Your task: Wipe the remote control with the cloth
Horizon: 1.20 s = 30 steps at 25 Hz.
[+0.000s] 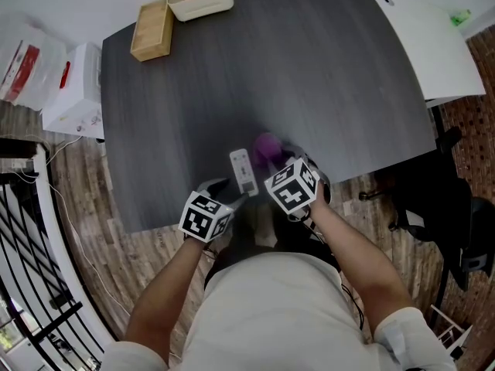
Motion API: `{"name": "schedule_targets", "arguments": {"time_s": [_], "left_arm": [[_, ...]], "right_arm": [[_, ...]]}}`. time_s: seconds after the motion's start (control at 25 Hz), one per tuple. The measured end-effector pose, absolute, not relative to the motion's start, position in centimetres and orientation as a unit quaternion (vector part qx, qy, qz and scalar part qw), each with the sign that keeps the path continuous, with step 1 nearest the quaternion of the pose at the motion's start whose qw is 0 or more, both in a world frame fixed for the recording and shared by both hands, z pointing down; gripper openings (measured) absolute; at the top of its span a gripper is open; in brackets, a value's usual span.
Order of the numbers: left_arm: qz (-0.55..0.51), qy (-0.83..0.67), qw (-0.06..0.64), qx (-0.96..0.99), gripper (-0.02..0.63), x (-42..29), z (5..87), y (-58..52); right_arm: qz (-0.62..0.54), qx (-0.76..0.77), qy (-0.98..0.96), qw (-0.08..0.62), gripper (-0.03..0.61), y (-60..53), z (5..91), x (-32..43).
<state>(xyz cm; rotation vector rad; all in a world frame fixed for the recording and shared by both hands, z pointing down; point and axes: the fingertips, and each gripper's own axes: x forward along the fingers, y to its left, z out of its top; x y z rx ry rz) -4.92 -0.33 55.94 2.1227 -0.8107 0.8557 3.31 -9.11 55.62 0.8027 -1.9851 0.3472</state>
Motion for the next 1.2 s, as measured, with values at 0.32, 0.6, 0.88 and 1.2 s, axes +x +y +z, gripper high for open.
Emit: {"name": "schedule_targets", "arguments": {"time_s": [0.32, 0.6, 0.88, 1.2], "left_arm": [[0.344, -0.388, 0.335, 0.787, 0.065, -6.1, 56.6, -5.9], [0.310, -0.443, 0.392, 0.744, 0.006, -6.5, 58.0, -5.5], [0.311, -0.472, 0.386, 0.729, 0.005, -6.5, 58.1, -5.4], [0.294, -0.498, 0.392, 0.715, 0.003, -6.7, 58.0, -5.4]], "right_arm": [[0.022, 0.323, -0.794, 0.515, 0.109, -11.3, 56.1, 1.8], [0.002, 0.240, -0.824, 0.514, 0.108, -7.5, 57.1, -0.9], [-0.026, 0.200, -0.824, 0.530, 0.107, -5.6, 56.8, -0.7], [-0.039, 0.144, -0.815, 0.560, 0.107, -1.5, 56.4, 0.6]]}}
